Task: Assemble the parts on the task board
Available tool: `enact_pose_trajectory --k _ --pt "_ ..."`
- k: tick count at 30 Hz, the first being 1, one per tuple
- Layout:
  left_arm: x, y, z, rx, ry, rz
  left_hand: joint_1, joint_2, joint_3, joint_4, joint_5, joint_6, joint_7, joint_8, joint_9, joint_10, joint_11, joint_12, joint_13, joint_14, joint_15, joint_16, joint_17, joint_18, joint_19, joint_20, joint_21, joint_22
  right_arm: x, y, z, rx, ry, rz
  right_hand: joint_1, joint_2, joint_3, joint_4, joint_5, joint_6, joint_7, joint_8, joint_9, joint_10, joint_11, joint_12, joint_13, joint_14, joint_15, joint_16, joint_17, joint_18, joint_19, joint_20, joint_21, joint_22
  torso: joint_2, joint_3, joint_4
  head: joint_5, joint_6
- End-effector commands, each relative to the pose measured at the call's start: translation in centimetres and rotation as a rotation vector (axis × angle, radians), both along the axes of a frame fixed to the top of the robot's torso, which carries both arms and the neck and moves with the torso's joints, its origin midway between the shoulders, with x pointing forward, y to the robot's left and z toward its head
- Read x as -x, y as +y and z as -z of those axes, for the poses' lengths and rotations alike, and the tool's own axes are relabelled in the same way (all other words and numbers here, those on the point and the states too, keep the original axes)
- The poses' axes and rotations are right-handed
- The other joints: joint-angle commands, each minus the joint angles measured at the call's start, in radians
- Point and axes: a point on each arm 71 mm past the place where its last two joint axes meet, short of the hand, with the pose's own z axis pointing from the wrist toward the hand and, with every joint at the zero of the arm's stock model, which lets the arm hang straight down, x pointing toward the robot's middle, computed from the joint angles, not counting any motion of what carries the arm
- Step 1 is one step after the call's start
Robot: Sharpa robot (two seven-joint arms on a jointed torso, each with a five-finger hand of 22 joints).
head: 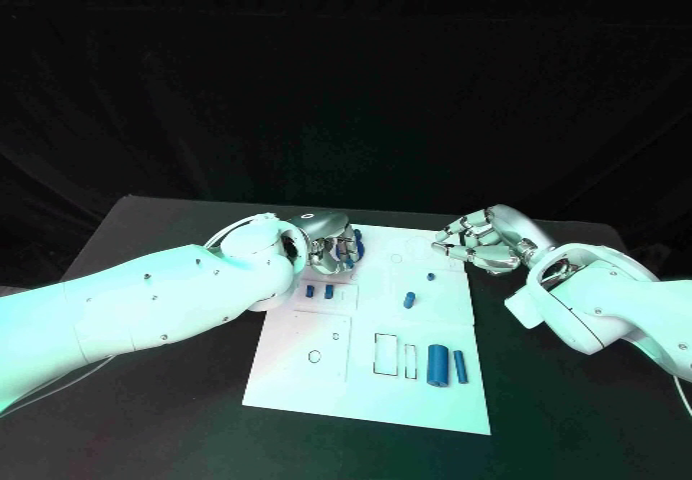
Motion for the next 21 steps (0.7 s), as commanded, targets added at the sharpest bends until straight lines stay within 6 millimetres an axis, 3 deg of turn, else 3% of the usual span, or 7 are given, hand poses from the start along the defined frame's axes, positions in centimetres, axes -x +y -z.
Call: enact_pose_trajectory --k 1,11,21 --pt "0.1 0.6 -0.3 0.025 0.014 -0.001 -0.015 0.0 0.0 -0.005 -0.003 0.01 0.0 -0.004 -0.001 0.003 0.004 -0.007 -0.002 0.007 0.001 0.003 -0.001 -0.013 0.007 0.003 0.004 0.001 0.0 0.0 0.0 0.001 -0.007 -0.007 0.002 0.008 -0.007 0.001 0.006 -0.007 0.001 0.004 0.001 -0.005 0.001 -0.004 0.002 0.054 -0.006 -0.006 0.041 0.02 -0.005 0.0 -0.003 0.106 0.0 -0.0003 -0.0006 0.001 0.001" --pt "-0.3 3.1 -0.2 0.015 0.053 -0.053 -0.022 -0.001 0.001 -0.006 -0.003 0.013 0.0 -0.007 -0.002 0.005 0.004 -0.011 -0.002 0.007 0.001 0.003 -0.003 -0.014 0.007 0.004 0.005 0.003 0.0 -0.1 0.0 0.001 -0.007 -0.005 0.002 0.008 -0.007 0.001 0.006 -0.007 0.001 0.004 0.001 -0.005 0.001 -0.004 0.002 0.054 -0.006 -0.006 0.041 0.02 -0.005 0.0 -0.003 0.106 0.001 -0.0016 0.0 -0.001 0.001" --pt "-0.4 3.7 0.1 0.005 0.094 -0.062 -0.035 -0.005 0.001 -0.005 -0.004 0.016 -0.001 -0.012 -0.004 0.008 0.004 -0.017 -0.003 0.006 0.001 0.002 -0.007 -0.014 0.006 0.005 0.006 0.004 0.0 0.0 0.0 0.001 -0.007 -0.006 0.002 0.008 -0.007 0.001 0.006 -0.007 0.001 0.004 0.001 -0.005 0.001 -0.004 0.002 0.054 -0.006 -0.006 0.041 0.02 -0.005 0.0 -0.003 0.106 0.002 -0.0017 -0.0018 0.005 -0.001"
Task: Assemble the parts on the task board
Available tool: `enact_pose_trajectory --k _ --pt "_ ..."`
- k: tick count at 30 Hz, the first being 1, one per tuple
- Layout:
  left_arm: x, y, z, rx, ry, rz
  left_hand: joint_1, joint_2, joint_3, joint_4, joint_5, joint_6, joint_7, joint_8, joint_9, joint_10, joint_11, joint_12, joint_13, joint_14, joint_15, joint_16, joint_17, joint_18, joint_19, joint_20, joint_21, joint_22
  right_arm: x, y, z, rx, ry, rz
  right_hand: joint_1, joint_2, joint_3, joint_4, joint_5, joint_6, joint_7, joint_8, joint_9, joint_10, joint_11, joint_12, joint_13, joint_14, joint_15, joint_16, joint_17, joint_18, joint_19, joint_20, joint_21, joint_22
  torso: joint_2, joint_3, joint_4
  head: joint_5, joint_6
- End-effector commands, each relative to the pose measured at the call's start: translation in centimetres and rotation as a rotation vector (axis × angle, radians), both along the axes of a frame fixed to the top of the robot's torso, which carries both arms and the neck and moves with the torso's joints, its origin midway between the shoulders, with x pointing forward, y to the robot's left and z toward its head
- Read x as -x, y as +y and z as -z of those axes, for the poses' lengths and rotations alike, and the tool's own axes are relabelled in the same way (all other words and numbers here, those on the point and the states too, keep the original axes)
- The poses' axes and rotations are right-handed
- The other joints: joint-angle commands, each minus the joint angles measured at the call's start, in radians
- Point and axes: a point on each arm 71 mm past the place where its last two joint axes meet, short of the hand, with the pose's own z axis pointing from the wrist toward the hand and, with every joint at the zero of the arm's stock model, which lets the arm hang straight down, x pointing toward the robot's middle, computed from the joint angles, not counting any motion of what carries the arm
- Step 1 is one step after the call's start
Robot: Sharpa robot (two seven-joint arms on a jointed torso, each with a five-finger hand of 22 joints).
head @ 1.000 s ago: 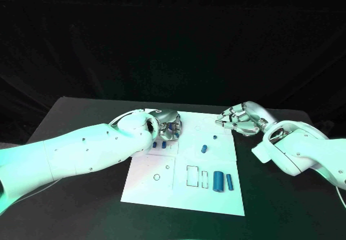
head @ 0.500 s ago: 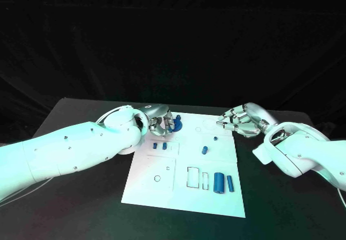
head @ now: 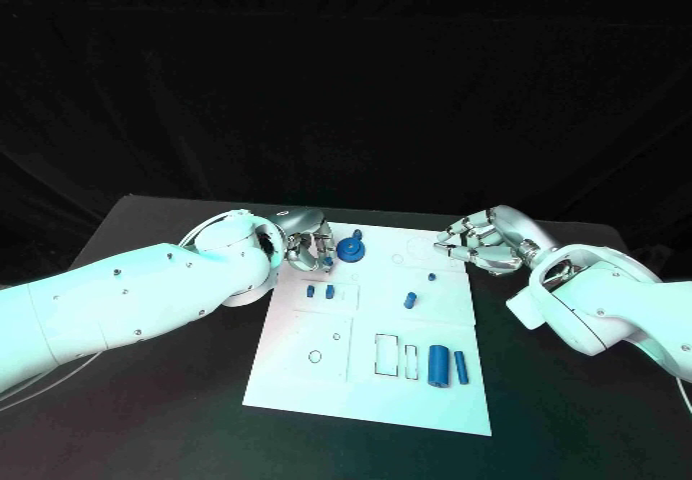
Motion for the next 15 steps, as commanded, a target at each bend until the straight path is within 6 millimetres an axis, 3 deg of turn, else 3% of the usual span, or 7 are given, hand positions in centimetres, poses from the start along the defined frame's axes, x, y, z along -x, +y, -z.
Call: enact_pose_trajectory --k 1,15 --pt "0.05 -0.05 0.25 -0.006 0.047 0.011 -0.014 0.0 0.0 -0.005 -0.005 0.01 -0.001 -0.004 -0.001 0.002 0.003 -0.005 -0.001 0.006 0.001 0.001 -0.004 -0.014 0.002 0.001 0.006 0.001 0.04 0.09 -0.01 0.001 -0.007 -0.008 0.002 0.008 -0.007 0.002 0.006 -0.007 0.001 0.004 0.001 -0.005 0.001 -0.005 0.001 0.054 -0.006 -0.006 0.041 0.02 -0.005 0.0 -0.004 0.105 0.0 -0.0002 -0.0012 0.001 -0.002" --pt "-0.25 0.1 0.62 -0.022 0.071 0.006 -0.018 0.0 0.0 -0.004 -0.006 0.011 -0.001 -0.005 -0.002 0.003 0.003 -0.007 -0.001 0.006 0.001 0.001 -0.004 -0.014 0.002 0.001 0.007 0.002 0.06 0.15 -0.02 0.0 -0.007 -0.009 0.002 0.009 -0.007 0.002 0.006 -0.007 0.001 0.004 0.002 -0.006 0.001 -0.005 0.0 0.054 -0.006 -0.007 0.04 0.021 -0.006 0.0 -0.004 0.105 0.0 0.0003 -0.0014 0.0 -0.007"
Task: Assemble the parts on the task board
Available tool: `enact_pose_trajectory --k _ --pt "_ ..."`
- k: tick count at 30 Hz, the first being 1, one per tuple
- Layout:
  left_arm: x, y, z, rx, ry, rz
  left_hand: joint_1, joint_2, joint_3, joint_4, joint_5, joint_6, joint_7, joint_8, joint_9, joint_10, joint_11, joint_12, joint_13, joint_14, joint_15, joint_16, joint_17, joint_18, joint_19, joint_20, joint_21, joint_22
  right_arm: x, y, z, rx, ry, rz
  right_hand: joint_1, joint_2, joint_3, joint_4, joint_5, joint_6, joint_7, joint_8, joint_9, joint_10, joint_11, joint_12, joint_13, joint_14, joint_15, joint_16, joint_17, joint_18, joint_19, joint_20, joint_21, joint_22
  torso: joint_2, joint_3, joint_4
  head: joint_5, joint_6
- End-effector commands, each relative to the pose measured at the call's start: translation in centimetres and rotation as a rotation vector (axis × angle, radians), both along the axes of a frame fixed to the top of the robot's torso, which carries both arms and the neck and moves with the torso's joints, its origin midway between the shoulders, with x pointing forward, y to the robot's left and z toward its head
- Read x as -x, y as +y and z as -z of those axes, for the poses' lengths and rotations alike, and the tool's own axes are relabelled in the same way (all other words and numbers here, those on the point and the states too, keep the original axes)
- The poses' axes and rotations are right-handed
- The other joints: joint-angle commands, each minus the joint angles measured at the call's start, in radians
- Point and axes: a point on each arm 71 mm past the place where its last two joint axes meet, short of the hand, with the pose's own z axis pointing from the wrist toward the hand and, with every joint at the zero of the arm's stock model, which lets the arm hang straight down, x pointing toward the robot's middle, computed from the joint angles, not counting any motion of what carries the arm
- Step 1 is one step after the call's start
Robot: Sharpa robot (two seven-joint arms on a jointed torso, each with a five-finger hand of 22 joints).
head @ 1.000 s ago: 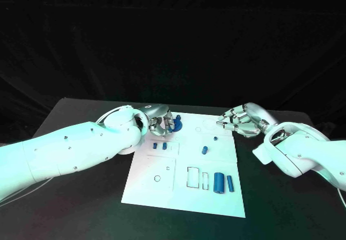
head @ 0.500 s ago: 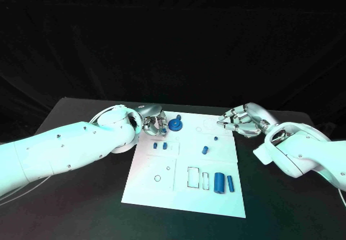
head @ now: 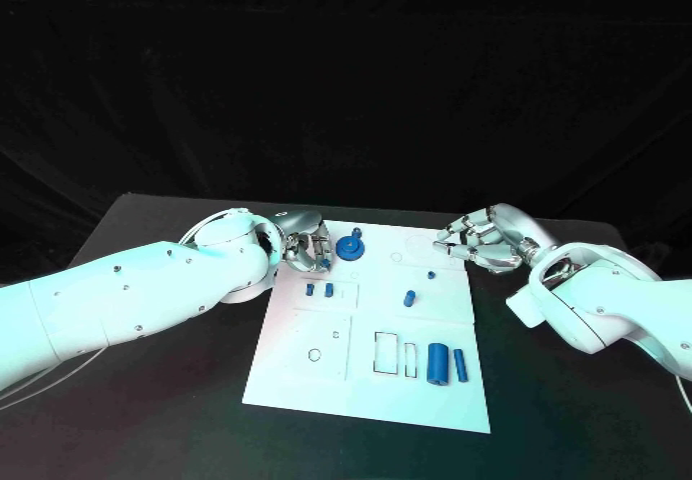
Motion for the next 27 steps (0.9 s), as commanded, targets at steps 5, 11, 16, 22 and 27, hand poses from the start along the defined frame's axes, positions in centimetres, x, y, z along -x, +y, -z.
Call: enact_pose_trajectory --k 5,11,16,22,27 --pt "-0.03 -0.3 0.21 -0.011 0.031 0.01 -0.011 0.0 0.0 -0.004 -0.006 0.008 0.003 -0.006 -0.001 0.003 0.003 -0.007 -0.001 0.005 0.001 0.0 -0.002 -0.014 0.001 0.001 0.003 0.0 0.06 0.14 -0.02 0.0 -0.007 -0.009 0.002 0.009 -0.004 -0.001 0.006 -0.007 0.001 0.005 0.001 -0.006 0.001 -0.005 0.0 0.054 -0.006 -0.007 0.04 0.02 -0.006 0.0 -0.004 0.105 0.0 0.0001 0.0011 -0.001 -0.002" --pt "-0.06 -0.33 0.33 -0.019 0.042 0.011 -0.012 0.0 0.001 -0.004 -0.006 0.008 0.002 -0.006 -0.001 0.003 0.003 -0.008 -0.001 0.005 0.001 0.0 -0.003 -0.014 0.001 0.001 0.003 0.0 0.06 0.16 -0.02 0.0 -0.007 -0.01 0.002 0.009 -0.004 -0.001 0.006 -0.007 0.001 0.005 0.001 -0.006 0.001 -0.005 0.0 0.054 -0.006 -0.007 0.04 0.02 -0.006 0.0 -0.004 0.105 -0.001 0.0001 0.0013 -0.001 -0.003" --pt "-0.06 -0.35 0.45 -0.027 0.053 0.012 -0.012 0.0 0.001 -0.004 -0.006 0.008 0.002 -0.006 -0.001 0.003 0.003 -0.008 -0.001 0.005 0.001 0.0 -0.004 -0.014 0.001 0.001 0.003 0.0 0.06 0.17 -0.02 0.0 -0.007 -0.01 0.002 0.009 -0.004 -0.001 0.006 -0.007 0.001 0.005 0.001 -0.006 0.001 -0.005 0.0 0.054 -0.006 -0.007 0.04 0.02 -0.006 0.0 -0.004 0.105 -0.001 0.0001 0.0011 -0.001 -0.004" --pt "-0.06 -0.35 0.56 -0.036 0.064 0.011 -0.013 0.001 0.001 -0.004 -0.006 0.008 0.002 -0.007 -0.001 0.004 0.003 -0.009 -0.001 0.004 0.001 -0.001 -0.005 -0.014 0.001 0.001 0.002 0.0 0.06 0.18 -0.02 0.0 -0.007 -0.01 0.002 0.009 -0.004 -0.001 0.006 -0.007 0.001 0.005 0.001 -0.006 0.001 -0.005 0.0 0.054 -0.006 -0.007 0.04 0.02 -0.006 0.0 -0.004 0.105 -0.001 0.0 0.0008 -0.001 -0.005" --pt "-0.07 -0.4 0.61 -0.04 0.069 0.014 -0.013 0.001 0.001 -0.004 -0.006 0.008 0.002 -0.007 -0.001 0.004 0.003 -0.009 -0.001 0.004 0.001 -0.001 -0.005 -0.014 0.001 0.001 0.002 0.0 0.06 0.18 -0.02 0.0 -0.007 -0.01 0.002 0.009 -0.004 -0.001 0.006 -0.007 0.001 0.005 0.001 -0.006 0.001 -0.005 0.0 0.054 -0.006 -0.007 0.04 0.02 -0.006 0.0 -0.004 0.105 -0.001 0.0003 0.0012 -0.001 -0.006"
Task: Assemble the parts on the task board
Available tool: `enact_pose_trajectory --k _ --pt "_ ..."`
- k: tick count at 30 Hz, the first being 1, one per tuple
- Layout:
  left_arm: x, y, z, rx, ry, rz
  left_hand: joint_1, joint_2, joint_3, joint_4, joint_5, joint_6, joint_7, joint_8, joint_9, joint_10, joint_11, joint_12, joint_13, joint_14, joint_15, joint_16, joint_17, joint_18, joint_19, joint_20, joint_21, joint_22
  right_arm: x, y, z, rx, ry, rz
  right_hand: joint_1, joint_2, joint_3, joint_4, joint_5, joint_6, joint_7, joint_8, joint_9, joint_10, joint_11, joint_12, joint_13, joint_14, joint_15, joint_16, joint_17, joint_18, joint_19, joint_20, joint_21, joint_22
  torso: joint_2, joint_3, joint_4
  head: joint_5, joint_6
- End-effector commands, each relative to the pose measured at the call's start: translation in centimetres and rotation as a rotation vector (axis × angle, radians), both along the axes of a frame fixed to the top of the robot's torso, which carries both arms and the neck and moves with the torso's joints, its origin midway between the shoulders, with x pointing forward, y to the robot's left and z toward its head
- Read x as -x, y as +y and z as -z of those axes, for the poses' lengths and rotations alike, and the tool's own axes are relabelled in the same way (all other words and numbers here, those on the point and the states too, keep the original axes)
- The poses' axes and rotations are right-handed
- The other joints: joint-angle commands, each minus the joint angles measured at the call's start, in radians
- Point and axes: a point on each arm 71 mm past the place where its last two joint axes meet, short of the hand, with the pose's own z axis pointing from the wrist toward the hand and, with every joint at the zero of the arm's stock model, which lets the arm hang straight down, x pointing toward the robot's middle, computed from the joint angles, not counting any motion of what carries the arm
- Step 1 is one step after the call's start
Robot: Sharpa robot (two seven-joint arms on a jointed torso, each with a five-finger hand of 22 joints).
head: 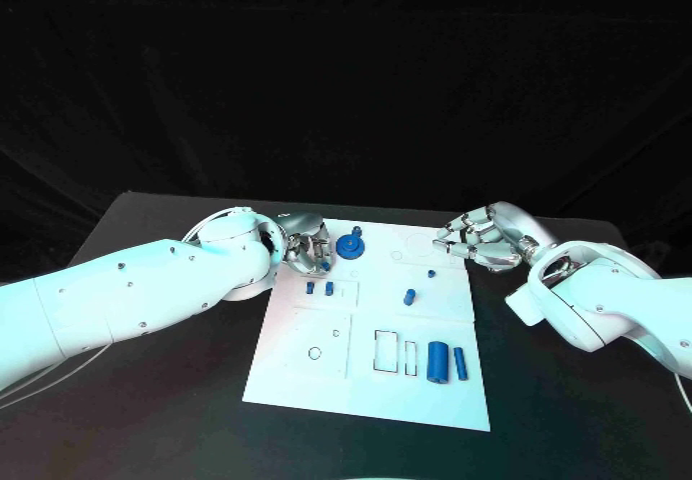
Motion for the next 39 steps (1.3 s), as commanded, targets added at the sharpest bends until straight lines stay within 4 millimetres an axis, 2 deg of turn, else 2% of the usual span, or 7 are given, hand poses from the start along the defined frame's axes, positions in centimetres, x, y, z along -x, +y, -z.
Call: enact_pose_trajectory --k 1,6,12,31,33,39 --pt "0.07 -0.17 0.18 -0.014 0.027 0.01 -0.013 0.001 0.001 -0.004 -0.006 0.005 -0.002 -0.006 0.0 0.004 0.003 -0.005 -0.001 0.004 0.001 -0.001 -0.001 -0.014 0.001 0.001 0.002 0.0 0.05 0.12 -0.02 0.0 -0.006 -0.009 0.002 0.009 -0.004 -0.001 0.006 -0.007 0.001 0.005 0.001 -0.006 0.001 -0.005 0.0 0.054 -0.006 -0.007 0.041 0.021 -0.006 0.0 -0.004 0.105 0.0 0.0001 0.0002 0.0 -0.001" --pt "0.03 -0.25 0.2 -0.012 0.026 0.009 -0.017 0.0 0.001 -0.005 -0.008 0.004 -0.002 -0.009 -0.001 0.004 0.003 -0.008 -0.001 0.004 0.001 0.0 0.0 -0.013 0.0 0.001 0.002 0.0 0.05 0.14 -0.02 0.0 -0.006 -0.009 0.002 0.009 -0.004 -0.001 0.006 -0.007 0.001 0.005 0.001 -0.006 0.001 -0.005 0.0 0.054 -0.006 -0.007 0.041 0.021 -0.006 0.0 -0.004 0.105 0.0 0.0001 -0.0002 0.0 -0.001" --pt "-0.02 -0.35 0.21 -0.004 0.023 0.006 -0.028 -0.005 0.004 -0.01 -0.009 -0.031 0.004 -0.042 -0.014 0.006 0.007 -0.02 -0.002 0.003 0.004 0.003 0.0 -0.013 -0.002 0.003 0.003 0.001 0.04 0.16 -0.01 0.0 -0.006 -0.01 0.002 0.009 -0.004 -0.001 0.006 -0.007 0.001 0.005 0.001 -0.006 0.001 -0.005 0.0 0.054 -0.006 -0.007 0.041 0.021 -0.006 0.0 -0.004 0.105 0.0 0.0001 -0.0003 0.0 -0.002" --pt "-0.03 -0.21 0.41 -0.019 0.042 0.0 -0.032 -0.009 0.006 -0.015 -0.01 -0.046 0.006 -0.059 -0.02 0.012 0.007 -0.024 0.001 0.003 0.005 0.004 -0.001 -0.014 -0.001 0.003 0.007 0.007 0.02 0.04 0.0 0.001 -0.007 -0.007 0.001 0.01 -0.006 0.0 0.006 -0.008 0.001 0.005 0.002 -0.012 0.001 -0.012 -0.007 0.052 -0.006 -0.011 0.035 0.022 -0.009 0.0 -0.011 0.101 0.0 0.0002 0.0003 -0.002 -0.002" --pt "-0.03 -0.18 0.41 -0.02 0.042 -0.001 -0.034 -0.01 0.006 -0.017 -0.01 -0.05 0.006 -0.062 -0.022 0.012 0.008 -0.026 0.001 0.003 0.005 0.004 -0.002 -0.014 -0.002 0.003 0.007 0.006 0.01 0.02 0.0 0.001 -0.007 -0.006 0.002 0.009 -0.007 -0.001 0.006 -0.009 0.001 0.005 0.002 -0.037 0.001 -0.04 -0.038 0.049 -0.006 -0.02 0.023 0.024 -0.014 0.0 -0.019 0.096 0.0 0.0002 0.0003 -0.002 -0.002" --pt "-0.03 0.01 0.37 -0.018 0.038 -0.008 -0.039 -0.021 0.007 -0.024 -0.009 -0.082 0.01 -0.088 -0.032 0.016 0.008 -0.031 0.004 0.001 0.006 0.004 -0.006 -0.014 -0.003 0.004 0.007 0.007 -0.05 -0.07 0.02 0.003 -0.006 -0.005 0.011 0.011 -0.016 0.002 0.007 -0.018 0.0 0.009 0.007 -0.195 0.0 -0.261 -0.266 0.032 -0.007 -0.073 -0.039 0.038 -0.049 -0.001 -0.085 0.056 0.0 0.0001 0.0001 -0.003 -0.001"
